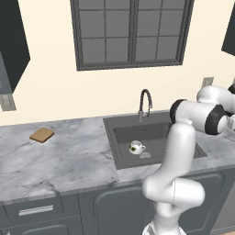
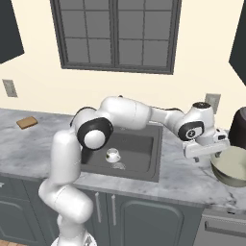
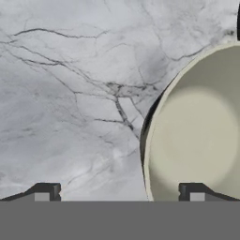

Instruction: Pick the mug and place it in the sink. Pick the bowl and place it in the open cabinet and then close the cabinet.

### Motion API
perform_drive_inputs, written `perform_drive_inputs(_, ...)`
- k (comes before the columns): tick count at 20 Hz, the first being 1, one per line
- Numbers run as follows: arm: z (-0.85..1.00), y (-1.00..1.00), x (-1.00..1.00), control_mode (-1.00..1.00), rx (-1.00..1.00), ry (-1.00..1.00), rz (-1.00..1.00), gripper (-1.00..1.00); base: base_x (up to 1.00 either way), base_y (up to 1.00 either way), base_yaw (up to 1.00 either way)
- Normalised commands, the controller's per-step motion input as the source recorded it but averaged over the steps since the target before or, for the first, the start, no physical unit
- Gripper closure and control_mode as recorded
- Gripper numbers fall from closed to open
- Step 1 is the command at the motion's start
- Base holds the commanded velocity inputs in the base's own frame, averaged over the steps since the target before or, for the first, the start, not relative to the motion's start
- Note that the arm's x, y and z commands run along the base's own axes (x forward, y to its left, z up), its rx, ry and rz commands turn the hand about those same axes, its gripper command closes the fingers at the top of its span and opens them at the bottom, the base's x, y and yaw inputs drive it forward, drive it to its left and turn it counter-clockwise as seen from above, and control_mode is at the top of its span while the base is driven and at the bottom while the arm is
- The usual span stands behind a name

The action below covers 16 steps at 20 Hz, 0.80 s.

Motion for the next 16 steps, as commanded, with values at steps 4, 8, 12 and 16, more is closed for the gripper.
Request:
perform_drive_inputs(4,-0.08,-0.17,0.04,-1.0,0.0,-0.01,0.02,-1.0,0.0,0.0,0.0)
perform_drive_inputs(8,-0.1,-0.15,0.05,-1.0,0.0,0.0,0.02,-1.0,0.0,0.0,0.0)
perform_drive_inputs(12,-0.09,-0.15,0.07,-1.0,0.0,0.0,0.01,-1.0,0.0,0.0,0.0)
perform_drive_inputs(16,-0.1,-0.16,0.04,-1.0,0.0,0.0,0.02,-1.0,0.0,0.0,0.0)
